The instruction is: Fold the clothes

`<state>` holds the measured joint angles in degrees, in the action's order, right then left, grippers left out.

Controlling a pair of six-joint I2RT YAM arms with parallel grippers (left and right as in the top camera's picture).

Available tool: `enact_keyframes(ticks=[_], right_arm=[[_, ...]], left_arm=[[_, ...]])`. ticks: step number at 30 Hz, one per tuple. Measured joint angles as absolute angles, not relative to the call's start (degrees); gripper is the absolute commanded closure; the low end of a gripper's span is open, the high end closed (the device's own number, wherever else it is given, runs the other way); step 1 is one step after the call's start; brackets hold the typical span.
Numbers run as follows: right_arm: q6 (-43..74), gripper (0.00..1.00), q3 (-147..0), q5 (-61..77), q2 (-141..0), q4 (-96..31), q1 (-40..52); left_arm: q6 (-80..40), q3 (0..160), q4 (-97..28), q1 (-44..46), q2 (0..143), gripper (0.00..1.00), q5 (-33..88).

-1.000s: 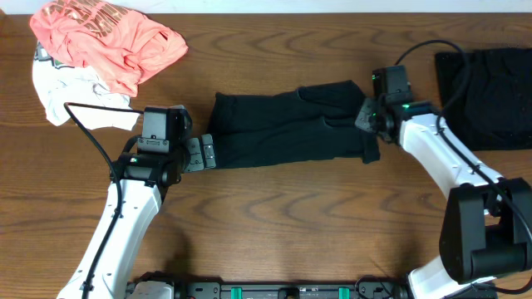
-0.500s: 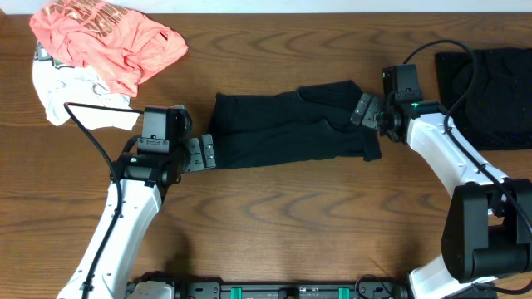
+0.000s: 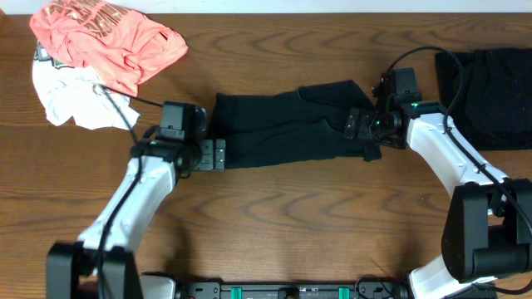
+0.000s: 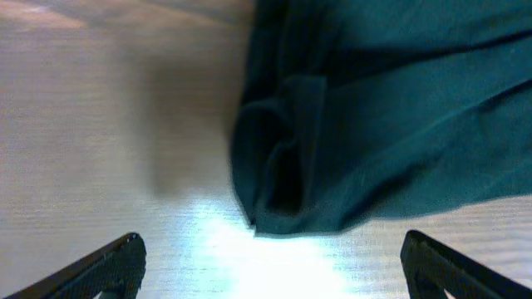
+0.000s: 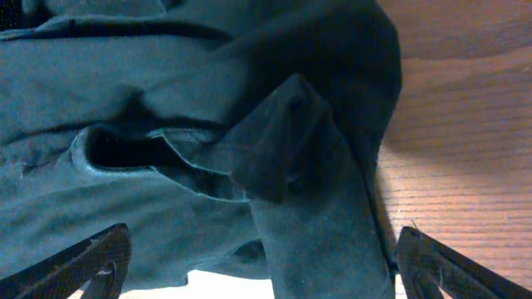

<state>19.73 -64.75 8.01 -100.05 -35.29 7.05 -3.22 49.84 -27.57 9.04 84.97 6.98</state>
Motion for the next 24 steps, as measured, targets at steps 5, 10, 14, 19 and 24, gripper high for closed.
enact_keyframes(ticks=[5,10,14,19,24], right_arm=[[18.7,0.01,-64.8,8.2,-100.1,-35.9,7.0],[18.3,0.01,-64.8,8.2,-100.1,-36.0,7.0],[18.2,0.01,-64.8,8.2,-100.1,-35.9,7.0],[18.2,0.01,-64.8,8.2,-100.1,-35.7,7.0],[18.2,0.01,-64.8,8.2,-100.1,-35.7,7.0]], left_arm=[[-1.9,49.8,-23.3,9.2,89.5,0.2,7.8],[-1.1,49.8,-21.7,9.2,89.8,0.57,8.2],[-0.8,49.8,-21.3,9.2,89.8,0.58,8.9],[-0.8,49.8,-21.3,9.2,89.8,0.59,11.3],[-0.6,49.8,-21.2,9.2,89.8,0.67,12.1]])
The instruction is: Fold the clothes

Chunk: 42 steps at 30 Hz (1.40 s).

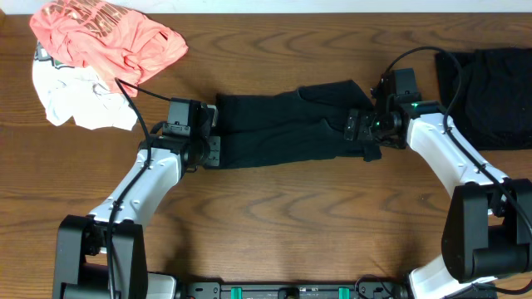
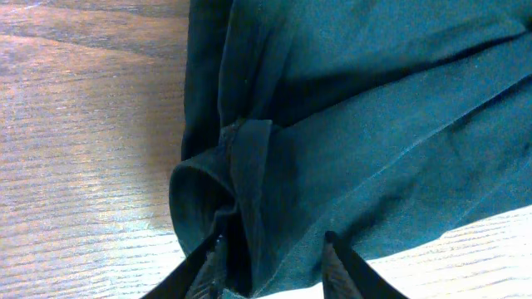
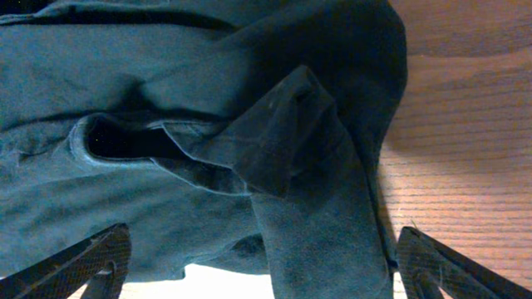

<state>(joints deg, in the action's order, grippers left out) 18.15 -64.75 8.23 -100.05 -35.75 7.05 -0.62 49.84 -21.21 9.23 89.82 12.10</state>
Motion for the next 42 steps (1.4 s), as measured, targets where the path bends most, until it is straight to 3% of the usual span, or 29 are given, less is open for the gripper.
enact_keyframes(ticks=[4,16,22,35,42], right_arm=[[18.2,0.01,-64.8,8.3,-100.1,-35.7,7.0],[18.2,0.01,-64.8,8.3,-100.1,-35.7,7.0],[18.2,0.01,-64.8,8.1,-100.1,-35.7,7.0],[18.2,0.01,-64.8,8.1,-100.1,-35.7,7.0],[18.2,0.01,-64.8,8.1,-100.1,-35.8,7.0]], left_arm=[[-0.5,49.8,-21.1,9.2,89.8,0.72,12.1],[-0.1,49.8,-20.8,9.2,90.3,0.74,12.1],[-0.1,49.8,-20.1,9.2,93.3,0.94,12.1],[-3.5,50.3,-17.0,9.2,93.5,0.94,14.2],[-6.4,51.9,-7.7,9.2,90.5,0.94,17.7]])
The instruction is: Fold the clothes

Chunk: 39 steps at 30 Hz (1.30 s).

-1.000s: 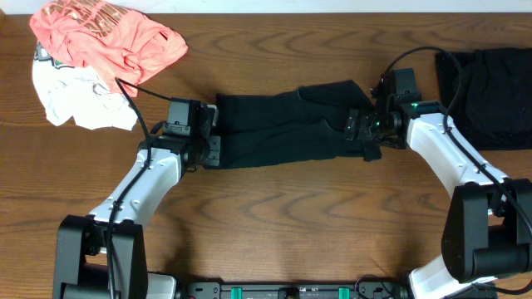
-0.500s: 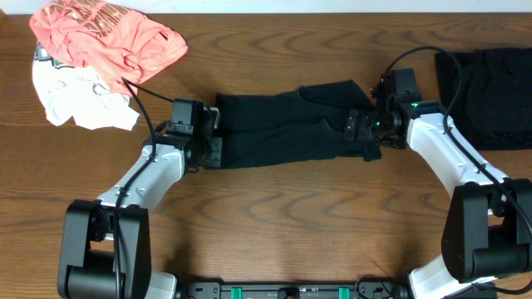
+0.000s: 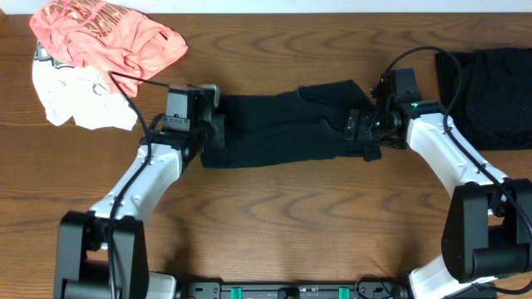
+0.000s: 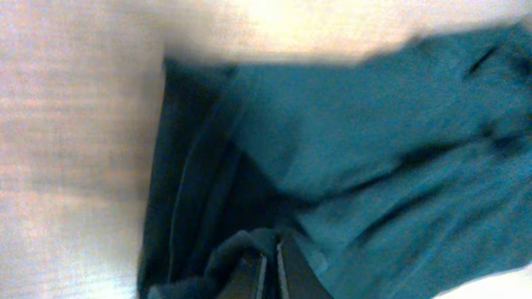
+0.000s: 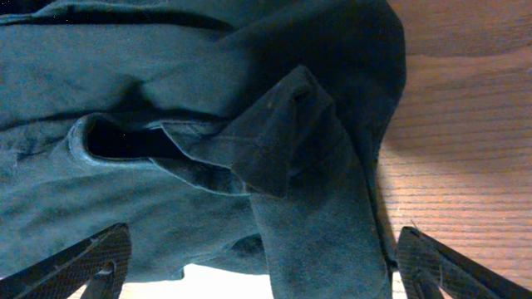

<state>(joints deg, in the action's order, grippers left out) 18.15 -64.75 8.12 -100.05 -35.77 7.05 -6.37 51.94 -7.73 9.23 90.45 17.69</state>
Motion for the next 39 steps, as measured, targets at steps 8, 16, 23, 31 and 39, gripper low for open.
enact_keyframes(ticks=[8,16,23,31,39], right_arm=[[18.2,0.01,-64.8,8.1,-100.1,-36.0,7.0],[18.2,0.01,-64.8,8.1,-100.1,-36.6,7.0],[18.1,0.01,-64.8,8.1,-100.1,-37.3,7.0],[13.9,0.34,-64.8,10.7,-100.1,-39.9,7.1],[10.9,0.99,-64.8,13.0,-100.1,-39.2,8.8]], left_arm=[[-7.7,52.6,2.5,9.2,89.6,0.83,17.8],[-7.9,52.7,-2.0,9.2,89.9,0.35,13.8],[-7.7,52.9,-15.9,9.2,90.3,0.35,8.9],[-7.7,52.9,-24.4,9.2,90.3,0.43,10.7],[-7.7,52.9,-24.6,9.8,90.3,0.76,16.7]])
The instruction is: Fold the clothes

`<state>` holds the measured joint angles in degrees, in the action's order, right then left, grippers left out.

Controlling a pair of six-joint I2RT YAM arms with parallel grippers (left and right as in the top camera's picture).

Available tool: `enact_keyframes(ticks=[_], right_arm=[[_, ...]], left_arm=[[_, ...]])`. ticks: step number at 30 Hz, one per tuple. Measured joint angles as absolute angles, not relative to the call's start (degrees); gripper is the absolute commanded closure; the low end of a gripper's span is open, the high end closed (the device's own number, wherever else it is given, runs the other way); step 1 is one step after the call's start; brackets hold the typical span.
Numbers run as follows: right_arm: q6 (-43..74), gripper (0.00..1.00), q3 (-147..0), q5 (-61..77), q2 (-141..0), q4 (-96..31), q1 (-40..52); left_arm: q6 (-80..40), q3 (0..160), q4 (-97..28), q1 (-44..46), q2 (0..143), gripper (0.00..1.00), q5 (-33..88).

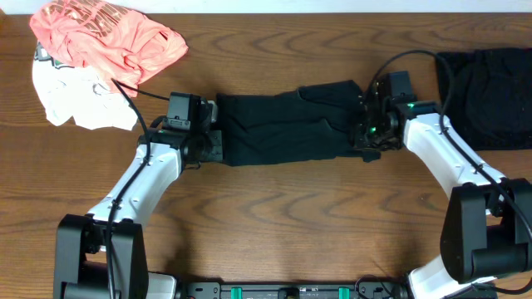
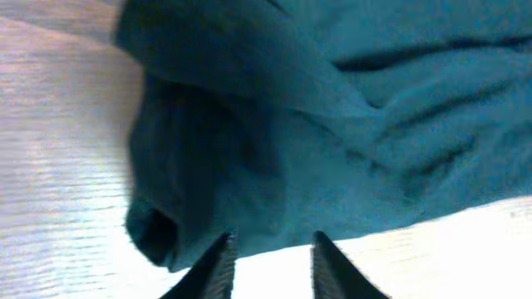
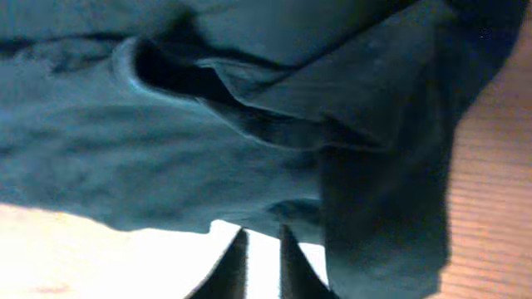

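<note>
A black garment (image 1: 283,124) lies stretched left to right across the middle of the table, bunched into a long band. My left gripper (image 1: 209,143) sits at its left end. In the left wrist view this gripper (image 2: 270,237) is open, with bare table between the fingers and the garment's (image 2: 332,124) lower edge just past the tips. My right gripper (image 1: 366,137) is at the garment's right end. In the right wrist view its fingers (image 3: 262,231) stand close together, pinching the garment's (image 3: 166,149) lower edge.
An orange garment (image 1: 108,37) lies on a white one (image 1: 71,100) at the back left. Another black garment (image 1: 490,91) sits at the back right, close to my right arm. The wooden table (image 1: 274,224) stretches in front of the garments.
My left gripper was shut on the garment's left end and is now open beside its lower edge. My right gripper, wide open before, has closed onto the lower edge at the right end.
Both grippers were open, the left one short of the garment's left end. The left fingers then stood around a fold there, then were shut on it. Now they have let go. The right gripper stayed wide open over the right end until it shut now.
</note>
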<state>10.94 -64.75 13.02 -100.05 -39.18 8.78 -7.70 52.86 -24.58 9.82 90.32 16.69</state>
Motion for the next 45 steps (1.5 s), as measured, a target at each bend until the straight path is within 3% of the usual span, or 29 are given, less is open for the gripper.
enact_keyframes(ticks=[9,28,45], right_arm=[[11.0,0.99,-64.7,12.8,-100.6,-35.6,11.5],[11.0,0.99,-64.0,7.4,-107.9,-32.6,9.0],[11.0,0.98,-64.4,7.3,-107.8,-42.0,7.0]], left_arm=[[-5.8,52.7,-24.0,13.9,90.4,0.79,17.4],[-5.5,52.0,-19.5,15.6,96.2,0.79,4.3],[-5.3,52.6,-21.7,15.7,100.3,0.78,2.8]])
